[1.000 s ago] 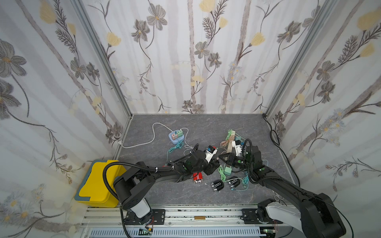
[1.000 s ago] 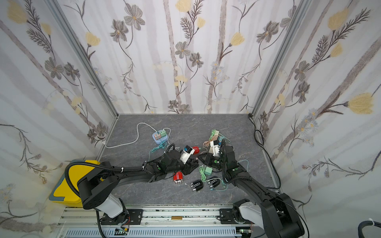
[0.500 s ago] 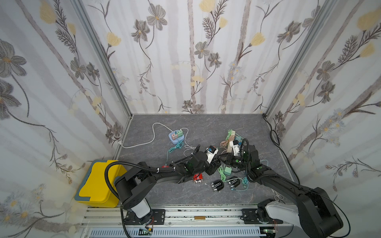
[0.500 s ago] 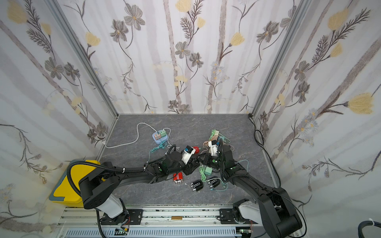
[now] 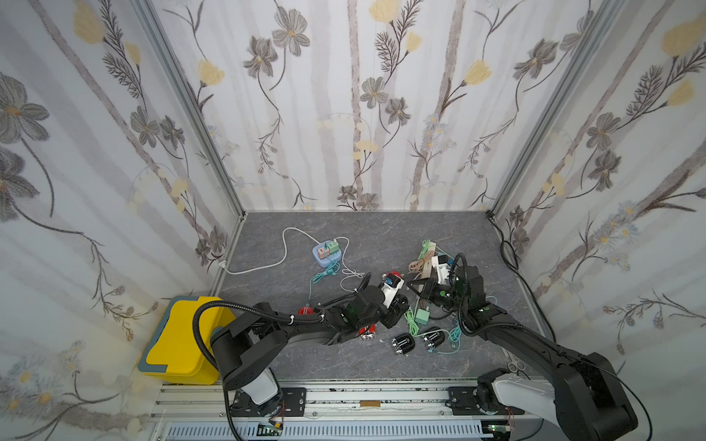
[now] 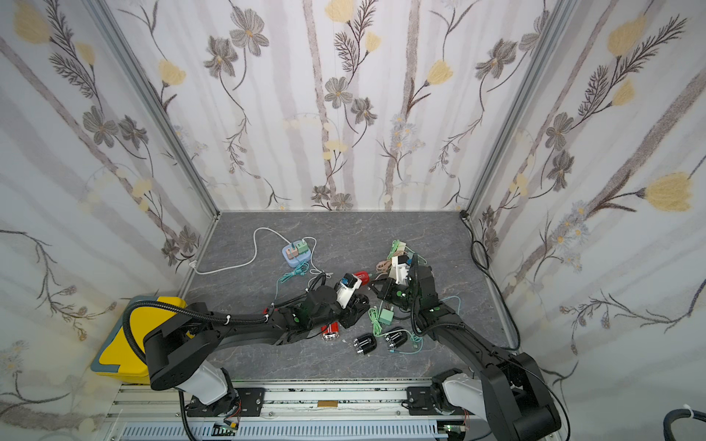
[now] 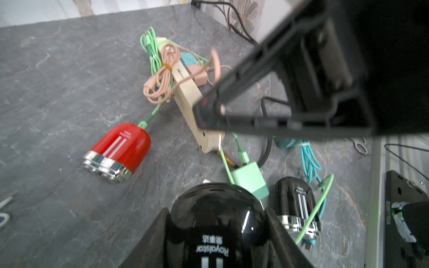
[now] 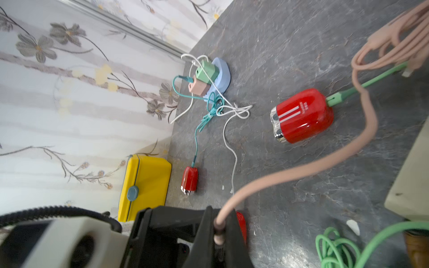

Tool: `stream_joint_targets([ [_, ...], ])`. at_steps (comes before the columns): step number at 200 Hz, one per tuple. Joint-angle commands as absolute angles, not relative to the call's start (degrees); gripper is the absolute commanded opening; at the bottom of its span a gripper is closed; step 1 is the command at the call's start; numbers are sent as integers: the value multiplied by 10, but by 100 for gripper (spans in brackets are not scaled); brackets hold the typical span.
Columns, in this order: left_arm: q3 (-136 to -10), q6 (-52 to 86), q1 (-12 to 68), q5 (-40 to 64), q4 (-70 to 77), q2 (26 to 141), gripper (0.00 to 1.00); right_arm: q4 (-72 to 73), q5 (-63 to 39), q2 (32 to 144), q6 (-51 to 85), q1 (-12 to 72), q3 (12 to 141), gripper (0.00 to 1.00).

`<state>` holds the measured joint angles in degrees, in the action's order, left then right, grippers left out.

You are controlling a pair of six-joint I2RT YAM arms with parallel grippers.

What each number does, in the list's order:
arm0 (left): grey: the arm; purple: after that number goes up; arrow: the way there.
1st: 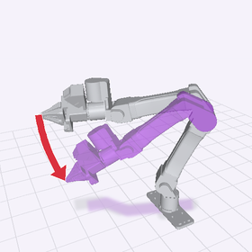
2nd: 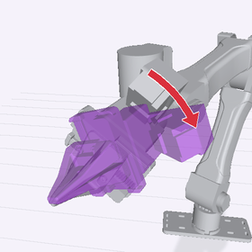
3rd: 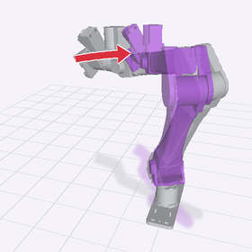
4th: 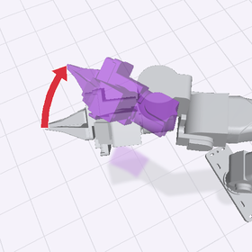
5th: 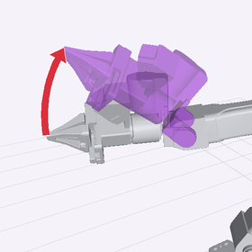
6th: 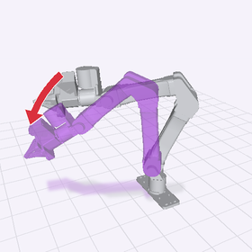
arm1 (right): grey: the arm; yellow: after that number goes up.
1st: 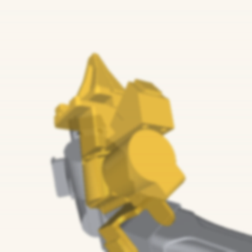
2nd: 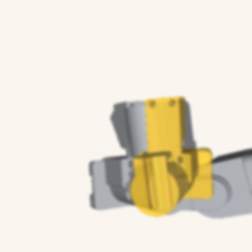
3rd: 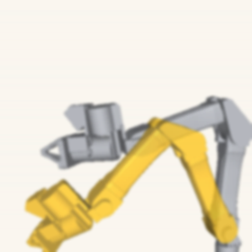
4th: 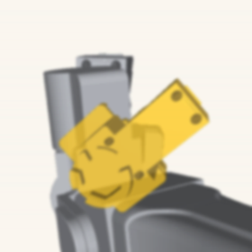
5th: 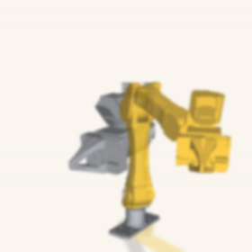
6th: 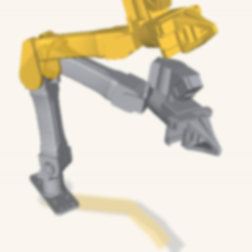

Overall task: Unplug the electric shaver
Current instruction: Remove the charging cable from the electric shaver, then place the electric shaver at the center of the board.

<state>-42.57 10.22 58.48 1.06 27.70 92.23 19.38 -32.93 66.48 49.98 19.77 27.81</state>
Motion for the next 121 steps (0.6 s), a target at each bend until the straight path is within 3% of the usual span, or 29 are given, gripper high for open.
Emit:
stream_joint_targets([
  [1,-418,87,590,-8,271,914,39,285,-374,662,560,179,260,5],
  [19,-413,84,593,-11,262,911,39,294,-381,661,563,170,259,5],
  [47,-406,92,594,-11,265,904,39,140,-301,656,460,200,318,5],
  [74,-417,108,593,-16,243,915,39,97,-258,649,427,203,330,5],
  [121,-452,141,593,-27,183,949,41,-57,-73,607,335,209,363,5],
])
